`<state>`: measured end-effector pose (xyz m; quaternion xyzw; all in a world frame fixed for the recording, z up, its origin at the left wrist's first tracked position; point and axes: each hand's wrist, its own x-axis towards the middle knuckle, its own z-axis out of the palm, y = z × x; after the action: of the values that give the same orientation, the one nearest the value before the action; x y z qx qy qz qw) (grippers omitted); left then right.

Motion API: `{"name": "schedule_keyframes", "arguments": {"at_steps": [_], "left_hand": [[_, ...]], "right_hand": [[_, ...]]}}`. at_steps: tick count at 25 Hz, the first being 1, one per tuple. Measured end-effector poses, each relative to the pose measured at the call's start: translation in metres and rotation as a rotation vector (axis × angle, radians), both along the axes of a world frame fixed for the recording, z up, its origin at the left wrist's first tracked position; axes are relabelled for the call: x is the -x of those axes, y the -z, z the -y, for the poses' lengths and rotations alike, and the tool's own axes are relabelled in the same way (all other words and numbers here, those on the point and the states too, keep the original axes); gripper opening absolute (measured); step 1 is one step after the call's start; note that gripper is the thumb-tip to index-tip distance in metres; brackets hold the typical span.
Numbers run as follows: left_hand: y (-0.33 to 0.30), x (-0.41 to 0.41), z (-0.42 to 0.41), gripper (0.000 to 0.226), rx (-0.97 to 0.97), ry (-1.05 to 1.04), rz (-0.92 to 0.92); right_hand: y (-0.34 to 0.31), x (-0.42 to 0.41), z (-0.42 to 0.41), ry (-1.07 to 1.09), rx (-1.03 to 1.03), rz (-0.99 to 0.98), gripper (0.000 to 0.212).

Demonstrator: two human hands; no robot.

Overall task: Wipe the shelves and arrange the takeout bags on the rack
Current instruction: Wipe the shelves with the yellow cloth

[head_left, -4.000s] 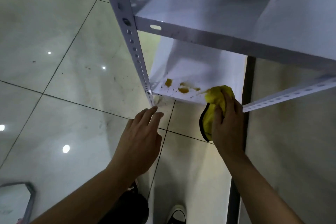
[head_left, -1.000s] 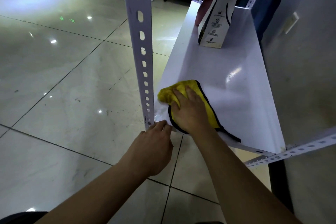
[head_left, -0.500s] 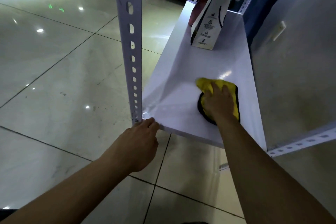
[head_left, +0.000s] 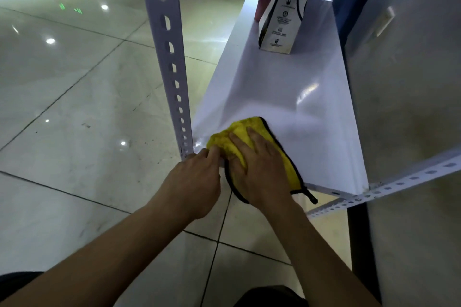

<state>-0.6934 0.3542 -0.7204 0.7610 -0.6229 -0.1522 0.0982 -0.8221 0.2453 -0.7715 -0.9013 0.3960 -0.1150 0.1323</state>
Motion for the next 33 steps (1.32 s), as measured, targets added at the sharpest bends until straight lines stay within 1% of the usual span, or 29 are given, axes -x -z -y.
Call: {"name": "schedule_keyframes", "arguments": {"at_steps": [2, 5, 7, 9, 11, 13, 14, 15, 17, 18, 20, 21, 22, 23, 25, 26, 28, 30, 33], "left_hand": [[0.0, 0.001, 0.001, 0.029, 0.002, -0.018, -0.009], [0.004, 0.004, 0.0, 0.032, 0.025, -0.024, -0.013], [0.007, 0.007, 0.0, 0.036, 0.036, -0.022, -0.019], [0.01, 0.007, 0.001, 0.038, 0.049, -0.031, -0.021], [0.012, 0.009, 0.003, 0.039, 0.049, -0.038, -0.017], [0.012, 0.01, 0.006, 0.04, 0.059, -0.042, 0.002], [0.012, 0.011, 0.008, 0.042, 0.074, -0.052, 0.0], [0.01, 0.013, 0.01, 0.043, 0.088, -0.064, -0.005], [0.004, 0.018, 0.015, 0.042, 0.11, -0.046, 0.008], [0.003, 0.022, 0.016, 0.04, 0.113, -0.008, 0.029], [0.004, 0.027, 0.015, 0.039, 0.106, 0.074, 0.057], [0.005, 0.029, 0.015, 0.041, 0.093, 0.096, 0.066], [0.008, 0.03, 0.016, 0.042, 0.079, 0.107, 0.08], [0.009, 0.031, 0.017, 0.042, 0.058, 0.114, 0.101], [0.011, 0.033, 0.022, 0.037, 0.025, 0.121, 0.147], [0.012, 0.033, 0.024, 0.034, 0.025, 0.109, 0.16], [0.011, 0.032, 0.03, 0.03, 0.062, 0.037, 0.169], [0.01, 0.031, 0.037, 0.026, 0.095, -0.048, 0.108], [0.012, 0.037, 0.046, 0.028, 0.087, -0.156, -0.217]], "right_hand": [[-0.001, 0.031, 0.007, 0.178, 0.006, -0.009, 0.05], [0.002, 0.068, 0.011, 0.541, 0.043, 0.052, 0.051], [0.001, 0.071, 0.009, 0.663, 0.075, 0.061, 0.049], [-0.002, 0.06, 0.007, 0.624, 0.033, 0.022, 0.05], [-0.004, 0.044, 0.004, 0.477, -0.036, -0.028, 0.053], [-0.003, 0.022, -0.003, 0.343, -0.072, -0.034, 0.054], [-0.005, 0.013, -0.005, 0.29, -0.07, -0.047, 0.054], [-0.008, 0.008, -0.008, 0.239, -0.025, -0.052, 0.055], [-0.012, 0.009, -0.008, 0.2, 0.087, 0.007, 0.053], [-0.014, 0.013, -0.007, 0.223, 0.025, 0.035, 0.052], [-0.015, 0.023, -0.004, 0.304, -0.17, 0.068, 0.063], [-0.013, 0.027, -0.005, 0.337, -0.226, 0.12, 0.068], [-0.012, 0.031, -0.005, 0.371, -0.234, 0.194, 0.067], [-0.012, 0.035, -0.007, 0.403, -0.226, 0.292, 0.062], [-0.014, 0.048, -0.006, 0.491, -0.174, 0.452, 0.044], [-0.015, 0.055, -0.005, 0.538, -0.125, 0.471, 0.037], [-0.015, 0.063, -0.003, 0.596, -0.061, 0.367, 0.031], [-0.015, 0.061, -0.004, 0.566, -0.082, 0.252, 0.031], [-0.02, 0.056, -0.005, 0.521, -0.173, 0.267, 0.035]]}}
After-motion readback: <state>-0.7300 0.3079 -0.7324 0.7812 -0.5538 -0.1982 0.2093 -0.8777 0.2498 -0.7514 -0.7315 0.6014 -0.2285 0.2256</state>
